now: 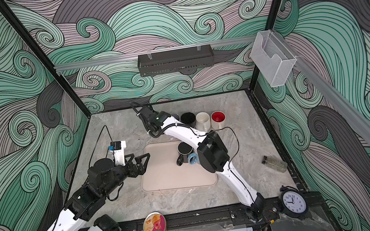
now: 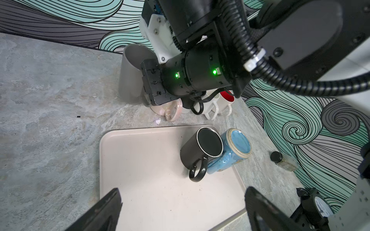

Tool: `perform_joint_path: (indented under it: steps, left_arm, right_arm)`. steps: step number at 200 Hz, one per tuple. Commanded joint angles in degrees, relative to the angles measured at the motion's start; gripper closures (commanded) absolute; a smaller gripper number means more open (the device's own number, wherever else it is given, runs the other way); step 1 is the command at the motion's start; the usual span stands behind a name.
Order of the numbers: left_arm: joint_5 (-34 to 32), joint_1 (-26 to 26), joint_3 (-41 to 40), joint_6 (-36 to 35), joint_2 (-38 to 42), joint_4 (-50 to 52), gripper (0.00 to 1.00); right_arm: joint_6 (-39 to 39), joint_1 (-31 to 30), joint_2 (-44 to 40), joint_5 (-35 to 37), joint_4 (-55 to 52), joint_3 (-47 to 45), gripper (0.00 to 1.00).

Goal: Turn the mug right side up
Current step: Place the mug at the top-center of the table.

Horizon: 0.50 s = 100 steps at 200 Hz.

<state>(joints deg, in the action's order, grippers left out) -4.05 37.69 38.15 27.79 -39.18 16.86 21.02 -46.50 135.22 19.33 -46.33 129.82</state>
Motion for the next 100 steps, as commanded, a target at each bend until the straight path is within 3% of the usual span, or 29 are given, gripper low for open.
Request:
perform_joint_path:
  steps: [1,100]
  left_arm:
    - [-0.87,0.28,1.36,-1.07,-0.37,0.65,0.02]
    - [-0.91,0.28,0.57,-0.76,-0.29,0.54,0.02]
  right_arm:
    - [1.36,0.18,-0.71,1.49,2.20,3.33,1.00]
    - [3.26,0.97,2.36,1.34,2.18,3.67,1.00]
